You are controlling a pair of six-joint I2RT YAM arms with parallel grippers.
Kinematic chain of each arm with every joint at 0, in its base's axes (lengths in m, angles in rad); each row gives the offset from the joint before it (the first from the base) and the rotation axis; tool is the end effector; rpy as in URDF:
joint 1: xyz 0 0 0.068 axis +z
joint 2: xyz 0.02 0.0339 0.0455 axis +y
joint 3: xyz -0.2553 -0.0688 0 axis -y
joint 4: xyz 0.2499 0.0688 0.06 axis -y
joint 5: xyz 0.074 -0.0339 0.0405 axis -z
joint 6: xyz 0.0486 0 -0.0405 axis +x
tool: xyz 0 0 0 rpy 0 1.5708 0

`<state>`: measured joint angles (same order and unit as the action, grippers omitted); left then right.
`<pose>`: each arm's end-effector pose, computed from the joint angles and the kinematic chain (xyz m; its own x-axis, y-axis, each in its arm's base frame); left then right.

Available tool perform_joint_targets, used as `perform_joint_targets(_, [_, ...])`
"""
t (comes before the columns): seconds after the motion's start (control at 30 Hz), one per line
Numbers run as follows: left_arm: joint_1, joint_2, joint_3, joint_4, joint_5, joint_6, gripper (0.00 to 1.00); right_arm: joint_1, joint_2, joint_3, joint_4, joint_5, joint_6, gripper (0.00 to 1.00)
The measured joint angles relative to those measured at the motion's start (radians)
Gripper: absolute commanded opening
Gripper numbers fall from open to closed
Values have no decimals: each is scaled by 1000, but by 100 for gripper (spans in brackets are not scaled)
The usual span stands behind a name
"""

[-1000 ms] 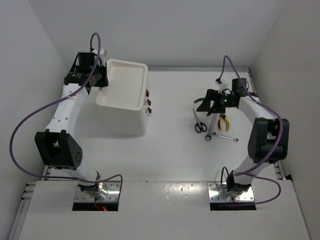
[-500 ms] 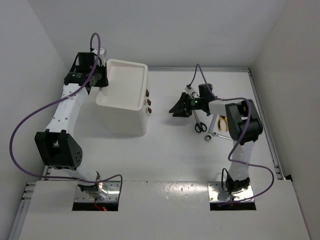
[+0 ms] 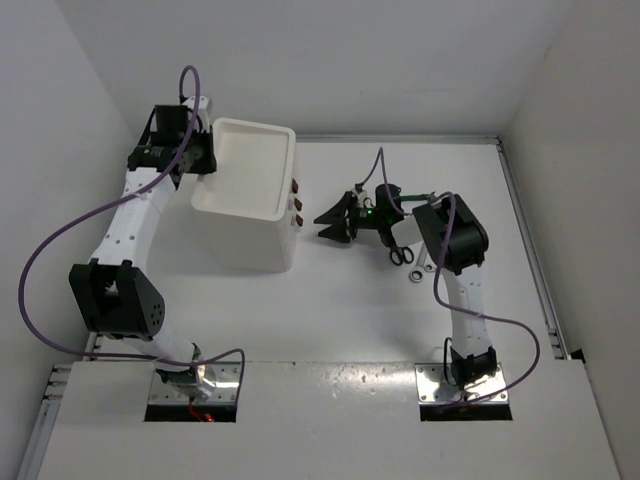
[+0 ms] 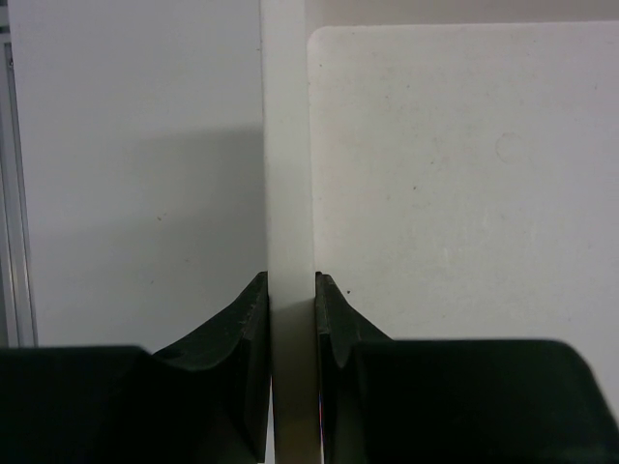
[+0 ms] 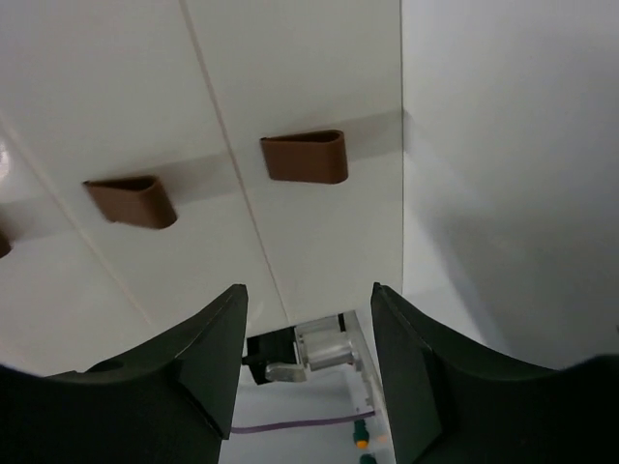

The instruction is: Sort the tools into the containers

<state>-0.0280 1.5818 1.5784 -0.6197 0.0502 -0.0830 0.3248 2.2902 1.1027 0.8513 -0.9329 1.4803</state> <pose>0.3722 -0.0129 0.3564 -0.5870 -0.0664 -0.8068 0.0201 0.9951 -0.0965 0.3993 0.1757 0.0622 -0.9333 0.3115 0.1786 0.2292 0.1340 0.9641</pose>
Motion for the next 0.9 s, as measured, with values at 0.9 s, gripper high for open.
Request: perform_joint_targets(0.9, [17,0,-11,24,31,5,0,98,247,228,271,69,248,54])
